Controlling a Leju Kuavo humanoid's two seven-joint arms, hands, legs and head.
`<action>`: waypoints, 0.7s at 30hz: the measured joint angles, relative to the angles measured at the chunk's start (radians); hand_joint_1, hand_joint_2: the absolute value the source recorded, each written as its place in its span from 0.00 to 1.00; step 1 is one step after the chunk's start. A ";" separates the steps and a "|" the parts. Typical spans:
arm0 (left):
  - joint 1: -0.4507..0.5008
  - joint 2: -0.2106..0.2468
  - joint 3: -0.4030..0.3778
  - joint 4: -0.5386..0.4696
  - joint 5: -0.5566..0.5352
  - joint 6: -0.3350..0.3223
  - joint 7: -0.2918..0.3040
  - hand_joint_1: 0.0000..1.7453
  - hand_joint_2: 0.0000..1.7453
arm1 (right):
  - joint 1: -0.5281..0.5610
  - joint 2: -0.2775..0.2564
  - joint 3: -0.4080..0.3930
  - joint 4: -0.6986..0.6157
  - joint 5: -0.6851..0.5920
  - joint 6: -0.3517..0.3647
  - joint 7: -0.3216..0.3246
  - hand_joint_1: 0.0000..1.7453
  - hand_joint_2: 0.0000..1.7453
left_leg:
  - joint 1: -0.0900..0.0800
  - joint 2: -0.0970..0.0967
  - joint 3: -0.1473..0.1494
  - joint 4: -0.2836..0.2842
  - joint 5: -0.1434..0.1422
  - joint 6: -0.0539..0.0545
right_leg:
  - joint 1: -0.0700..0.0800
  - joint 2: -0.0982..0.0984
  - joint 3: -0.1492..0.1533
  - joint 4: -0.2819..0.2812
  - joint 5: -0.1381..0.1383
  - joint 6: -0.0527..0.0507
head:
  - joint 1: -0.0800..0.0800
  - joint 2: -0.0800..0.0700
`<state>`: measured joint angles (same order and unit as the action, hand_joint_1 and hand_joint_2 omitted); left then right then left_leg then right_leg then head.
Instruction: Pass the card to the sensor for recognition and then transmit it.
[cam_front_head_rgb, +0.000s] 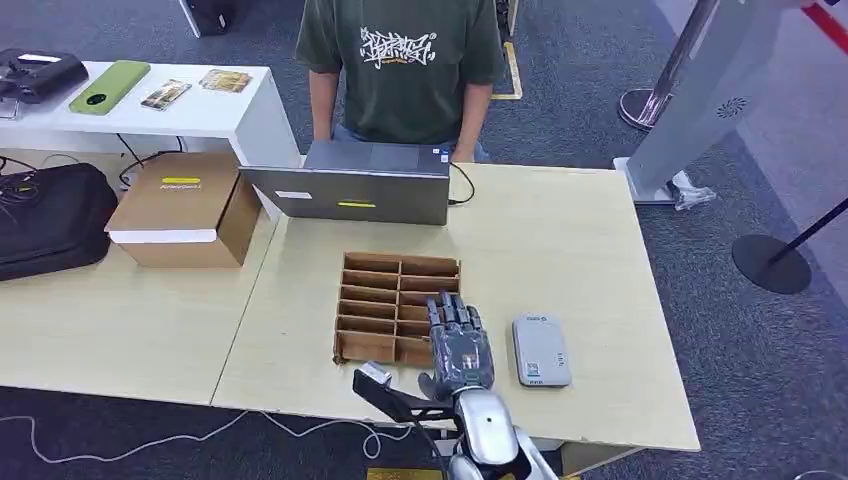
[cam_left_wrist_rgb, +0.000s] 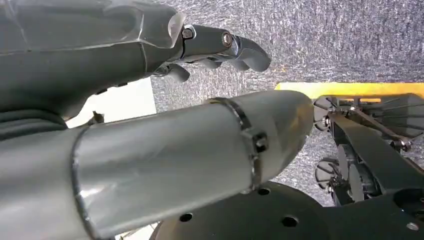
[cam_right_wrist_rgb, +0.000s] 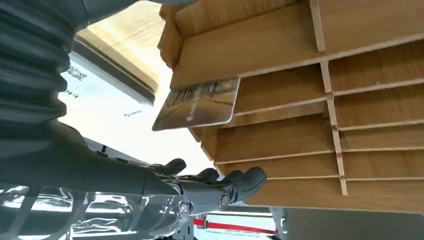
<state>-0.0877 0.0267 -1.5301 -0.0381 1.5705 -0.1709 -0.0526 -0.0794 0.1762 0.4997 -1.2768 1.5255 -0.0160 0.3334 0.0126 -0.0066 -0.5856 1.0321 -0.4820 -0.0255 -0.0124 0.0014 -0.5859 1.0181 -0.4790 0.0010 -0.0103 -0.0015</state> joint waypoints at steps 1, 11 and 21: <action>0.000 0.000 0.001 0.000 0.000 0.000 0.000 0.00 0.00 | 0.000 0.000 0.000 0.003 0.002 0.000 0.000 0.00 1.00 | 0.000 0.000 0.000 0.000 0.000 0.000 | 0.000 0.000 0.000 0.000 0.000 0.000 | 0.000 0.000; 0.000 0.003 0.009 0.000 0.000 0.000 0.001 0.00 0.00 | 0.002 0.002 -0.006 0.013 0.026 0.000 -0.011 0.00 1.00 | 0.000 0.000 0.000 0.000 0.000 0.000 | 0.000 0.000 0.000 0.000 0.000 0.000 | 0.000 0.000; 0.001 0.006 0.009 0.000 -0.002 0.001 0.001 0.00 0.00 | 0.015 0.002 -0.012 -0.042 0.047 0.001 -0.009 0.00 1.00 | 0.000 0.000 0.000 0.000 0.000 0.000 | 0.000 0.000 0.000 0.000 0.000 0.000 | 0.000 0.000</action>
<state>-0.0869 0.0332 -1.5209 -0.0381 1.5690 -0.1701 -0.0515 -0.0648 0.1781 0.4879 -1.3184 1.5728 -0.0153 0.3246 0.0126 -0.0065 -0.5855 1.0321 -0.4820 -0.0255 -0.0124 0.0014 -0.5860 1.0180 -0.4790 0.0010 -0.0099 -0.0011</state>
